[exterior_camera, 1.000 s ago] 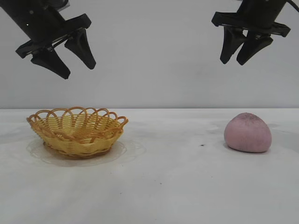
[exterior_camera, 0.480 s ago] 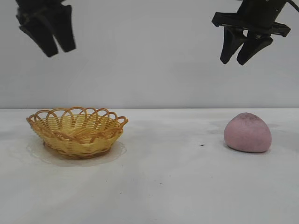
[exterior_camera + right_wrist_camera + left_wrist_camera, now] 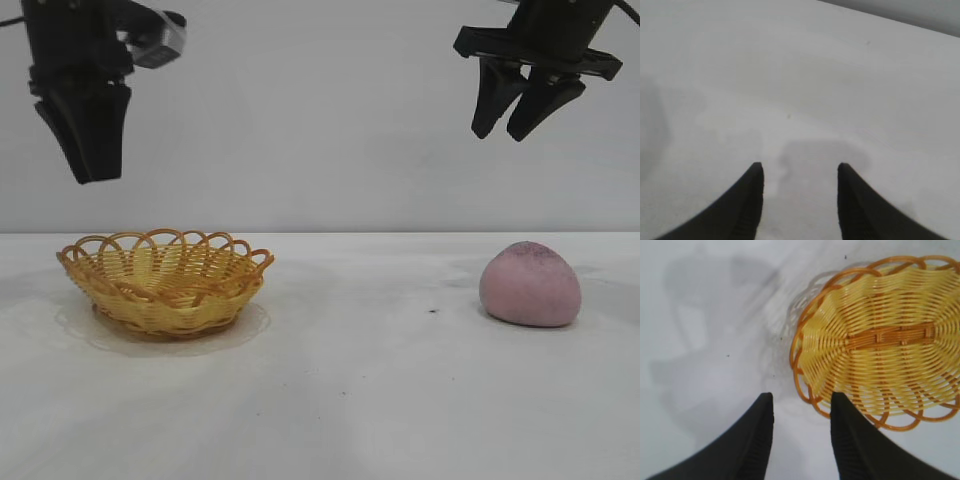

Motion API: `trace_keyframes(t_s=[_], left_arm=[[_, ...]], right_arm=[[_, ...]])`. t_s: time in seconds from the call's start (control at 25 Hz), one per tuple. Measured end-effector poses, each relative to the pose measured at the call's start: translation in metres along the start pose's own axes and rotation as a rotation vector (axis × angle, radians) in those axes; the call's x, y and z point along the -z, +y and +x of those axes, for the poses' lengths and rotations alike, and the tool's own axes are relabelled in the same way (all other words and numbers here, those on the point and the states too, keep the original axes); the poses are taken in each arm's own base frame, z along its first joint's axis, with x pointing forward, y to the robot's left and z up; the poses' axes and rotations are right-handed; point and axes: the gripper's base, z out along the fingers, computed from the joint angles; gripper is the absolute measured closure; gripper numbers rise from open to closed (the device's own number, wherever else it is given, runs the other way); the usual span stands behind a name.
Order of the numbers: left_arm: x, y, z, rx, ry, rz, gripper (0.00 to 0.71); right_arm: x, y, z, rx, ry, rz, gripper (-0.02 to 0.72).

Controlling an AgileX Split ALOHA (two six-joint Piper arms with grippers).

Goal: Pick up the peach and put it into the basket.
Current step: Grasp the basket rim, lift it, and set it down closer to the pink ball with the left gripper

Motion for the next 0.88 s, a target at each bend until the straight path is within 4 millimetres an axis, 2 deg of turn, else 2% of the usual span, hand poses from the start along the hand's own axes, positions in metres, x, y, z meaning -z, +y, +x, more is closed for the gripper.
trace_keyframes(t_s=[0.2,0.8,0.84,0.88], left_arm=[[-0.02,0.002,-0.011,-0.028,0.032,-0.005,0.443],[-0.068,0.016,-0.023,0.002,0.071,0.027,0.443],[-0.069,0.016,-0.024,0.009,0.067,0.029,0.532],[-0.071,0.016,-0.024,0.012,0.068,0.032,0.592]], right_arm=[[0.0,0.0,0.0,0.0,0.004,-0.002,0.376],[0.0,0.0,0.001,0.012,0.009,-0.003,0.376],[0.0,0.0,0.001,0.02,0.009,-0.003,0.376],[0.0,0.0,0.001,0.022,0.009,-0.003,0.376]])
